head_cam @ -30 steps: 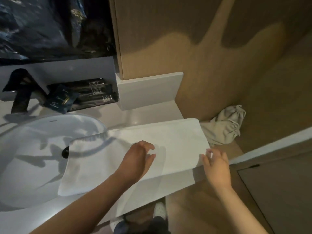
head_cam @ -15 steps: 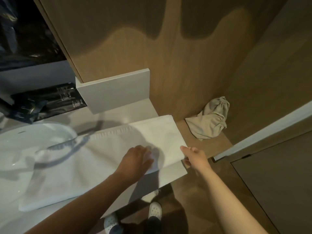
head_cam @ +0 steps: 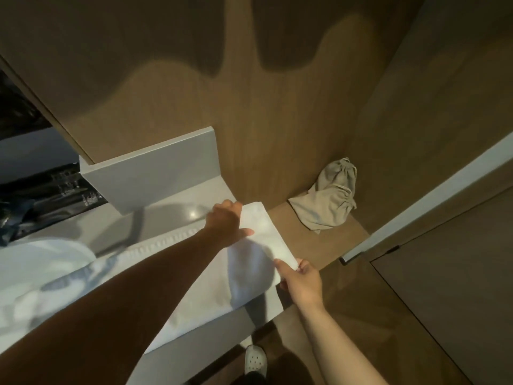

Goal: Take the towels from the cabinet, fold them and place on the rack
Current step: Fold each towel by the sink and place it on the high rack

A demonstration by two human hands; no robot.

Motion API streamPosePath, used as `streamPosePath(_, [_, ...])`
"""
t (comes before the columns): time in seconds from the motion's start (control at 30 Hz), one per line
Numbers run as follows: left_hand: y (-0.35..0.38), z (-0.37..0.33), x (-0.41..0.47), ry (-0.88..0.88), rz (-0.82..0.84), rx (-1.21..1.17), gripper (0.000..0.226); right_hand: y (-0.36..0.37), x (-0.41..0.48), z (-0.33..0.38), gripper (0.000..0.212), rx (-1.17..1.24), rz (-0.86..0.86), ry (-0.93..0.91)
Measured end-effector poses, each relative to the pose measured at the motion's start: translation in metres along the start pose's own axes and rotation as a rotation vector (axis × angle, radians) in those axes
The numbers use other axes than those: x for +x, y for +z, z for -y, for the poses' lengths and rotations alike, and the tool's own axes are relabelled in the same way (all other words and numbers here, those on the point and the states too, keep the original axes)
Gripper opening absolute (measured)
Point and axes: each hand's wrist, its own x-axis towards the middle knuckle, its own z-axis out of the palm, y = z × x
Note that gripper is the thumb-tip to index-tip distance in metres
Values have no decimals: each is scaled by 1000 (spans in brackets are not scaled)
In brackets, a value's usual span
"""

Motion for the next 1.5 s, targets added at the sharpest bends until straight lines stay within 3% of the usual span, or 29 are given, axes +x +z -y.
streamPosePath(0.17, [-1, 3, 22, 2, 55, -54, 79, 1, -3, -5, 39, 59, -27, 30])
streamPosePath(0.27, [-4, 10, 29, -51, 160, -161, 86, 7, -7, -5, 30, 98, -41, 66])
streamPosePath(0.37, [-5, 18, 33, -37, 225, -229, 76, 11, -14, -8, 24, 131, -65, 64])
streamPosePath(0.53, [-31, 34, 19, 93, 114, -404, 48, 14, -36, -8, 24, 195, -115, 41])
streamPosePath(0.67, [-72, 53, -13, 184, -48, -531, 46, 20, -68, 9, 33, 330, -6, -17])
streamPosePath(0.8, [-116, 78, -51, 191, -174, -623, 43, 29, -105, 42, 20, 321, 33, -227])
streamPosePath(1.27, [-305, 134, -183, 381, -566, -992, 21, 57, -251, 191, 14, 319, -253, -943])
streamPosePath(1.37, [-353, 130, -199, 422, -695, -1070, 20, 49, -275, 232, 18, 312, -210, -1071])
streamPosePath(1.5, [-405, 123, -217, 456, -796, -1188, 22, 42, -298, 270, 38, 255, -88, -1144])
